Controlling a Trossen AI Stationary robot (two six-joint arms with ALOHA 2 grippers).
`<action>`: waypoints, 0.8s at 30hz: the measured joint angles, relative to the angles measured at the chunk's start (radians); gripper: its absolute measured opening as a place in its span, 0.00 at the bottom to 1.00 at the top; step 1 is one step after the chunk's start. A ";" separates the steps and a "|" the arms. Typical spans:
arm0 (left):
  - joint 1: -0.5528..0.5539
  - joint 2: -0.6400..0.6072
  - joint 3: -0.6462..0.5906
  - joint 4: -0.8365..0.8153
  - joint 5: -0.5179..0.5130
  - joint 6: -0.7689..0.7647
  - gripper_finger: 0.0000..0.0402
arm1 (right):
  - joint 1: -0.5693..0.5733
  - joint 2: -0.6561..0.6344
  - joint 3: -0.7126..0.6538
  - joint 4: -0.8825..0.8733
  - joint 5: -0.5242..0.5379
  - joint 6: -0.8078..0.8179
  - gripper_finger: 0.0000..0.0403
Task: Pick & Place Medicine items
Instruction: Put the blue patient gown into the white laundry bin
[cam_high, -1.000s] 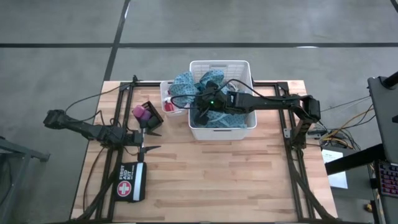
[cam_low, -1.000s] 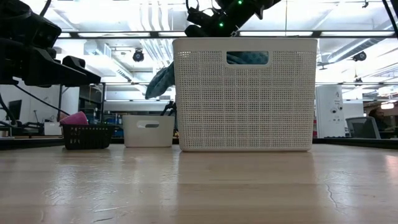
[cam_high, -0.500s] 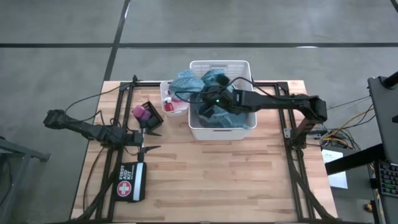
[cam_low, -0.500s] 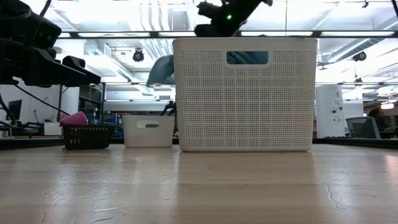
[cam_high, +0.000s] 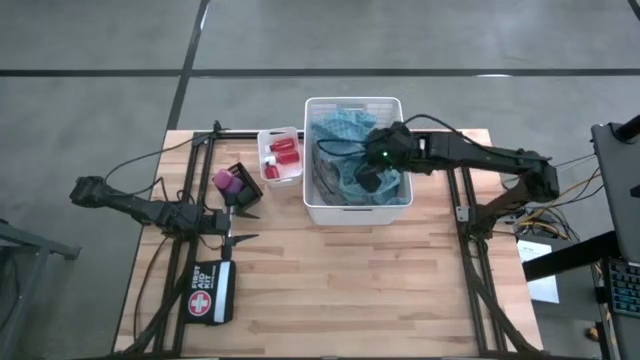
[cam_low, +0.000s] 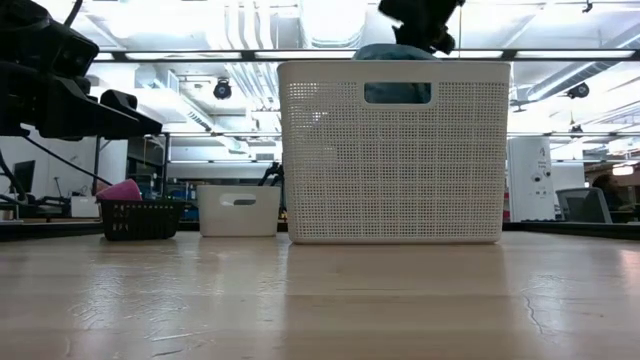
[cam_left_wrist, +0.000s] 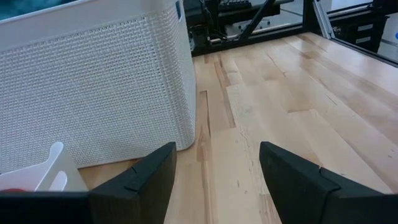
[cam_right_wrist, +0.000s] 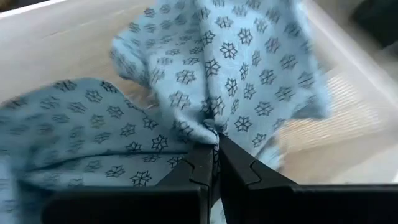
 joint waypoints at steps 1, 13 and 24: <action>0.000 0.000 0.000 0.000 0.000 0.000 0.59 | -0.004 -0.008 -0.001 -0.013 -0.050 0.025 0.02; 0.000 0.000 0.000 0.000 0.000 0.000 0.59 | -0.091 0.086 -0.045 -0.142 -0.163 0.119 0.02; 0.000 0.000 0.000 0.000 0.000 0.000 0.59 | -0.200 0.288 -0.054 -0.141 -0.264 0.069 0.02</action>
